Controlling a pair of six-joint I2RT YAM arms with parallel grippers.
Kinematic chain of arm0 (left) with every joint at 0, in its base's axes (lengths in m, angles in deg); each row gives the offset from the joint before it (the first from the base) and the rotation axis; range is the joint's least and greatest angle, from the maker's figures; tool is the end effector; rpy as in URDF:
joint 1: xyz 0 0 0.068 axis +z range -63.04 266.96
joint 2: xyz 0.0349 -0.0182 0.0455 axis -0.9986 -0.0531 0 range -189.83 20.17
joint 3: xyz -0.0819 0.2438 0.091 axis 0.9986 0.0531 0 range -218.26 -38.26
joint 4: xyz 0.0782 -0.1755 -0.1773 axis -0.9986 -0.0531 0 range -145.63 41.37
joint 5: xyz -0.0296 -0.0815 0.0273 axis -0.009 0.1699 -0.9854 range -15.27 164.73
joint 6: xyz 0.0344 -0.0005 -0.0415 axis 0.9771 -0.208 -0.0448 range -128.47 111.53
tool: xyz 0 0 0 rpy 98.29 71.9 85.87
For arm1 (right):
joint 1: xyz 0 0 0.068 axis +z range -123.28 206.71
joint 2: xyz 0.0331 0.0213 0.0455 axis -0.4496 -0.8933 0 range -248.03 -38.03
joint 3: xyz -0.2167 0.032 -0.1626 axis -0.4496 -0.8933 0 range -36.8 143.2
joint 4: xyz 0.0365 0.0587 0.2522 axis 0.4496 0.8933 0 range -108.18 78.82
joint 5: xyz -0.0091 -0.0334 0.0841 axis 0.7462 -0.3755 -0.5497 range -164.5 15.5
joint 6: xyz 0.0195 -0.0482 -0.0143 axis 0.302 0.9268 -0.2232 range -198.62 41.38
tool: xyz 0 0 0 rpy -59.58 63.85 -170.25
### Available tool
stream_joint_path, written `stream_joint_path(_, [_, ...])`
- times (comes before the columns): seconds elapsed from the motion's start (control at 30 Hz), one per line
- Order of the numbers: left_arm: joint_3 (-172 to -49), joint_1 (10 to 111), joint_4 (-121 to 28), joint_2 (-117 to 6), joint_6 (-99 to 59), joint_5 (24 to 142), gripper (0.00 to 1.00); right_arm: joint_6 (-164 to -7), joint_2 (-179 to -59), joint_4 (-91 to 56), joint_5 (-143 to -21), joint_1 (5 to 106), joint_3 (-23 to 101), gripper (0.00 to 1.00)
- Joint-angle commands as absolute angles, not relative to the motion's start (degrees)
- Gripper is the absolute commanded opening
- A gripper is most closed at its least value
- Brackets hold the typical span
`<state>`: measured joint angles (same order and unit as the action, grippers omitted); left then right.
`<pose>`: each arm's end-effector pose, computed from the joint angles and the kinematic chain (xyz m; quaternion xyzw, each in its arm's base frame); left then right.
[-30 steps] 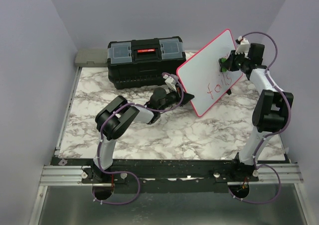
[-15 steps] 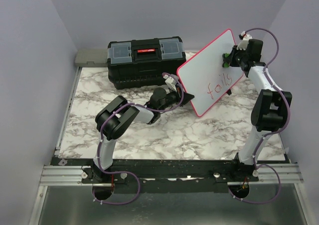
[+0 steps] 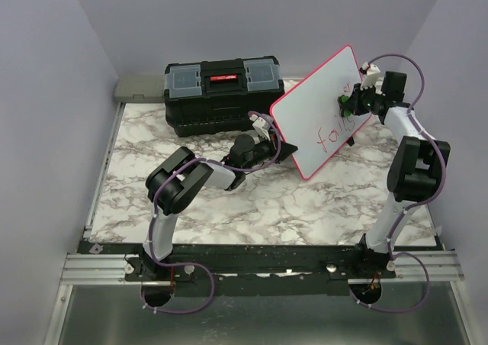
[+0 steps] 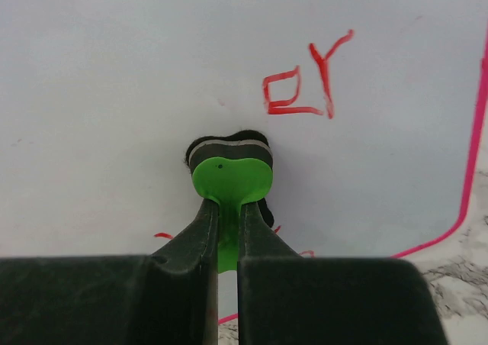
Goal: Erase the whiteboard
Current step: Erase the whiteboard at the whiteboard stand.
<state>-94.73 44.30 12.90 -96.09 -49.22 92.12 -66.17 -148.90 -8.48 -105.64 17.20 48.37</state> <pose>0.3015 -0.2924 0.1720 0.1199 0.6864 -0.5506 0.4597 0.4429 -0.0556 0.2474 -0.1450 0.8526 0.1500 0.4792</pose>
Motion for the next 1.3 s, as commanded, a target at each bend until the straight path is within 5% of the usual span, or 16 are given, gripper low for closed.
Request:
stream_joint_path(0.0, [-95.6, 42.5, 15.5, -96.8, -46.1, 99.8, 0.0, -62.6, -148.1, -1.6, -122.1, 19.0, 46.1, 0.01])
stream_joint_path(0.37, [-95.2, 42.5, 15.7, -96.5, -46.2, 100.0, 0.0, -81.7, -148.4, -14.6, -104.4, 19.0, 52.5, 0.01])
stream_joint_path(0.7, [-94.7, 42.6, 16.5, -96.4, -46.2, 100.0, 0.0, -76.5, -153.3, -9.2, -92.7, 18.2, 54.5, 0.01])
stream_joint_path(0.87, [-94.9, 42.7, 16.7, -96.8, -46.3, 100.1, 0.0, -69.1, -151.3, -7.3, -97.6, 18.2, 48.8, 0.01])
stream_joint_path(1.03, [-95.3, 42.7, 16.9, -97.2, -46.7, 100.1, 0.0, -61.3, -148.7, -3.0, -115.5, 18.3, 44.3, 0.01])
stream_joint_path(1.27, [-95.3, 42.6, 16.9, -97.3, -46.8, 100.1, 0.0, -68.3, -146.0, -7.8, -122.2, 19.1, 44.4, 0.01])
